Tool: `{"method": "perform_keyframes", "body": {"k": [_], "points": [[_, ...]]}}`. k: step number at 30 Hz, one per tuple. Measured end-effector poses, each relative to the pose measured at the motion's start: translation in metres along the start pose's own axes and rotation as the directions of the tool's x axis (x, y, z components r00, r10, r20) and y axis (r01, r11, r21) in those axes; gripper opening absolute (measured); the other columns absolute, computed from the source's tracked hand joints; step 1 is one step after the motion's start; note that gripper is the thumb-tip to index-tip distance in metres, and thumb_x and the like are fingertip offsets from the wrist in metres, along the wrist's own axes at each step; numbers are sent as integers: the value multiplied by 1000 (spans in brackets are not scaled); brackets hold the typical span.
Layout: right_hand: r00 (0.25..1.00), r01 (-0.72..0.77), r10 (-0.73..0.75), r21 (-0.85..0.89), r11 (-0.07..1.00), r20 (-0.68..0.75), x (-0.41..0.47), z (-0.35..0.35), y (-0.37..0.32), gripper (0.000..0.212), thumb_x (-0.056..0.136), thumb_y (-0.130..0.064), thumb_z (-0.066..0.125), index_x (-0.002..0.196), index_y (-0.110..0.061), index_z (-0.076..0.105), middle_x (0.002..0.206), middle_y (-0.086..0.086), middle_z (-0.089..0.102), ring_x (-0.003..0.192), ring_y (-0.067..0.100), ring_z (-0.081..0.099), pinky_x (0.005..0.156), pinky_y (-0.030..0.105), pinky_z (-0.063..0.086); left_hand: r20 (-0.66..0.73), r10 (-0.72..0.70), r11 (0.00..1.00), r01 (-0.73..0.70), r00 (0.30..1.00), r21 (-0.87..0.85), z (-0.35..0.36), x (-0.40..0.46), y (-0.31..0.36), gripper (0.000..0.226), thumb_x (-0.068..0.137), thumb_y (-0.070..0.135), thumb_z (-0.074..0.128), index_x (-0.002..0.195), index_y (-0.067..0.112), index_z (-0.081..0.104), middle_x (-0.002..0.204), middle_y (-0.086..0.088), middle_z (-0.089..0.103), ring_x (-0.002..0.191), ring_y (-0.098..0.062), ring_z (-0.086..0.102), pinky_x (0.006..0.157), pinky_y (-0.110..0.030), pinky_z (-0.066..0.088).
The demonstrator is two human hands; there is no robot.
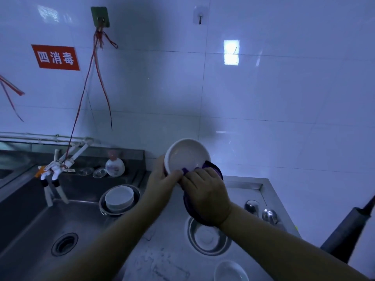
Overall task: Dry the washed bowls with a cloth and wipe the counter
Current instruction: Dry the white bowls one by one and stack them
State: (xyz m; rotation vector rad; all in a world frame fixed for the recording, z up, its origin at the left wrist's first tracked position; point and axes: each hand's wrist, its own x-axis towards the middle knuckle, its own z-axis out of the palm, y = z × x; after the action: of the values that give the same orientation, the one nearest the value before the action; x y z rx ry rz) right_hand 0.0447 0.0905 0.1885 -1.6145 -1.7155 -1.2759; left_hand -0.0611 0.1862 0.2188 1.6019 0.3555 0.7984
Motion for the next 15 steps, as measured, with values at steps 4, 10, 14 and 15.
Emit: {"method": "perform_keyframes", "body": {"k": [4, 10, 14, 15], "points": [[992, -122, 123, 49, 991, -23, -2, 0, -23, 21, 96, -22, 54, 103, -10, 71, 85, 7, 71, 71, 20, 63, 66, 33, 49, -81, 76, 992, -84, 994, -92, 8, -3, -1, 24, 92, 14, 46, 104, 33, 51, 99, 2, 56, 81, 0, 57, 66, -18, 51], [976, 219, -219, 30, 975, -10, -12, -5, 15, 10, 87, -18, 69, 93, -12, 75, 84, 4, 73, 70, 17, 65, 65, 30, 52, 123, 91, 996, -92, 988, 0, -6, 9, 11, 33, 73, 21, 44, 103, 23, 56, 100, -7, 57, 87, -16, 54, 71, -30, 45], [870, 484, -488, 69, 873, 69, -13, -16, 41, 8, 90, -10, 62, 96, -11, 67, 80, 4, 68, 71, 20, 63, 69, 32, 51, 460, -132, 983, 57, 878, 173, -27, 29, 23, 43, 69, 18, 49, 111, 14, 60, 105, -16, 61, 89, -22, 58, 71, -32, 46], [859, 498, -503, 73, 864, 91, -12, -17, 42, 8, 90, -9, 61, 96, -11, 66, 79, 4, 68, 70, 21, 63, 69, 33, 51, 491, -167, 977, 78, 855, 198, -29, 33, 25, 42, 69, 18, 50, 109, 16, 61, 103, -13, 63, 87, -20, 59, 69, -29, 48]]}}
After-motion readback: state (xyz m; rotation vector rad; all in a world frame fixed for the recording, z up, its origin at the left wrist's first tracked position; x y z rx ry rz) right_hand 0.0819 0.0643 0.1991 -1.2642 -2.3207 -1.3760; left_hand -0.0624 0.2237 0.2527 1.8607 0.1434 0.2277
